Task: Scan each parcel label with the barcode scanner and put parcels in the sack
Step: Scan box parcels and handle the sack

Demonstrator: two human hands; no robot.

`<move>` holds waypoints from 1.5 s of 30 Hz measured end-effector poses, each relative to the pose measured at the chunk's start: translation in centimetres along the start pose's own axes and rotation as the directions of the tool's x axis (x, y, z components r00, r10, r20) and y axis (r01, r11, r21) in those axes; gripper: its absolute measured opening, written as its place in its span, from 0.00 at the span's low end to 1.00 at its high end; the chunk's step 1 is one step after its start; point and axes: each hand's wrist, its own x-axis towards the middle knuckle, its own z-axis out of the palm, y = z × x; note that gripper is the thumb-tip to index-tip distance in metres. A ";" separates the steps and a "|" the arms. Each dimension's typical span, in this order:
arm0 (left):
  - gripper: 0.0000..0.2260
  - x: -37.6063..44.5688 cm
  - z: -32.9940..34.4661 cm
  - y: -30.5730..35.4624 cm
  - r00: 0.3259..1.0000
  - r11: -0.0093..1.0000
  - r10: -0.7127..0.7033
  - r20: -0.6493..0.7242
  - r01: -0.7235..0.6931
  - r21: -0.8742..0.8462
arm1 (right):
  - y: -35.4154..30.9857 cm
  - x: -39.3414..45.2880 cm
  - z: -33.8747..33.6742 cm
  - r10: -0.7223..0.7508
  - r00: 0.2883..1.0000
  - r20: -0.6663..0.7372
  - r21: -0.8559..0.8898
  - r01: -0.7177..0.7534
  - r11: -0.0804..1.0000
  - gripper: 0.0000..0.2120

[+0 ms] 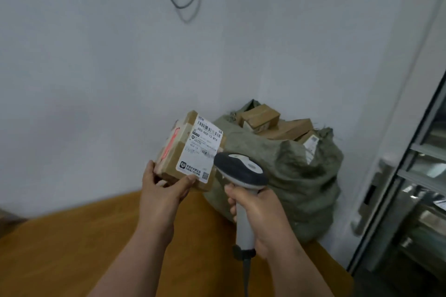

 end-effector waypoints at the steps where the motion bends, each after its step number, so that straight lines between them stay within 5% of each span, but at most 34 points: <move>1: 0.47 0.4 1.8 0.2 1.000 0.999 0.020 0.013 -0.020 0.030 | -0.5 0.6 -1.7 -0.012 1.000 -0.023 0.010 0.013 1.000 0.09; 6: 0.49 3.1 9.6 2.3 0.982 0.958 0.165 0.089 -0.181 0.224 | -2.9 3.2 -7.9 -0.047 0.990 -0.131 0.009 0.049 0.999 0.13; 12: 0.52 8.9 18.0 3.4 0.909 0.782 0.304 0.285 -0.409 0.471 | -5.7 6.2 -10.6 -0.113 0.963 -0.244 0.067 0.133 0.989 0.04; 20: 0.38 14.7 23.4 -0.1 0.833 0.443 0.095 0.546 -0.526 0.726 | -5.8 9.8 -10.6 -0.137 0.950 -0.281 -0.020 0.137 0.990 0.05; 22: 0.33 14.8 23.7 -0.1 0.828 0.470 0.124 0.547 -0.534 0.703 | -5.5 10.3 -10.7 -0.110 0.951 -0.290 -0.029 0.106 0.994 0.07; 27: 0.28 15.4 24.0 0.0 0.806 0.765 -0.042 0.590 -0.353 0.538 | -5.1 10.0 -10.3 -0.149 0.949 -0.277 -0.025 0.148 0.989 0.05; 30: 0.29 15.2 23.9 0.6 0.771 0.780 -0.119 0.626 -0.317 0.540 | -4.7 9.4 -10.0 -0.148 0.953 -0.263 -0.025 0.147 0.989 0.05; 35: 0.29 14.7 23.0 0.8 0.823 0.767 -0.033 0.567 -0.342 0.542 | -4.1 8.3 -10.0 -0.104 0.963 -0.248 0.003 0.108 0.994 0.04; 40: 0.25 15.3 23.7 1.2 0.856 0.651 0.061 0.514 -0.424 0.629 | -4.7 8.2 -10.2 -0.081 0.968 -0.238 0.018 0.087 0.996 0.05; 45: 0.28 17.2 23.5 3.0 0.953 0.905 0.154 0.262 -0.242 0.349 | -9.1 9.0 -11.0 -0.184 0.947 -0.263 0.091 0.214 0.972 0.09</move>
